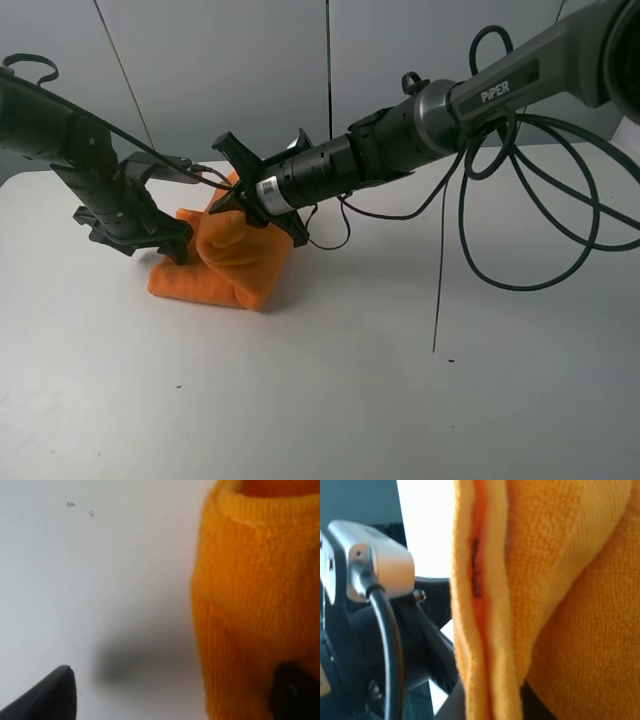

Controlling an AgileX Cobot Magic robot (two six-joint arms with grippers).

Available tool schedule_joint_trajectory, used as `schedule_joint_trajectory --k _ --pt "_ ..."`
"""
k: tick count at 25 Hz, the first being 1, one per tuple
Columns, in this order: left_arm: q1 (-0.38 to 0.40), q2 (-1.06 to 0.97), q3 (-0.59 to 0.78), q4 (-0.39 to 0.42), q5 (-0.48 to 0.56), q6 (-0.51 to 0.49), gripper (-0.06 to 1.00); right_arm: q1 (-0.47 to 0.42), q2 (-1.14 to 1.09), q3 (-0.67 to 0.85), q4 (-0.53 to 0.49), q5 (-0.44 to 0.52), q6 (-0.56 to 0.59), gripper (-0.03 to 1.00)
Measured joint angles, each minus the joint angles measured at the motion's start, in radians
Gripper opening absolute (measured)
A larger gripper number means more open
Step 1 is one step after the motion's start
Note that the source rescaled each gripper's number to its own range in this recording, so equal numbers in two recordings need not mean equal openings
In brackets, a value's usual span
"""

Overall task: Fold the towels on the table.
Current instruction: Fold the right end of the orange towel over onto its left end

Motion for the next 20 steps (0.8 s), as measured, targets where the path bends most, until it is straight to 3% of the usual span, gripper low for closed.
schedule_joint_trajectory --k 8,15,20 --pt "0.0 -0.002 0.0 0.002 0.0 0.0 1.0 0.01 0.013 0.0 0.003 -0.03 0.0 0.05" --pt "0.0 -0.124 0.0 0.047 0.008 0.0 1.0 0.01 0.013 0.0 0.003 -0.03 -0.004 0.05" --pt "0.046 -0.21 -0.002 0.058 0.038 -0.032 1.0 0.012 0.013 0.0 0.007 -0.034 -0.024 0.05"
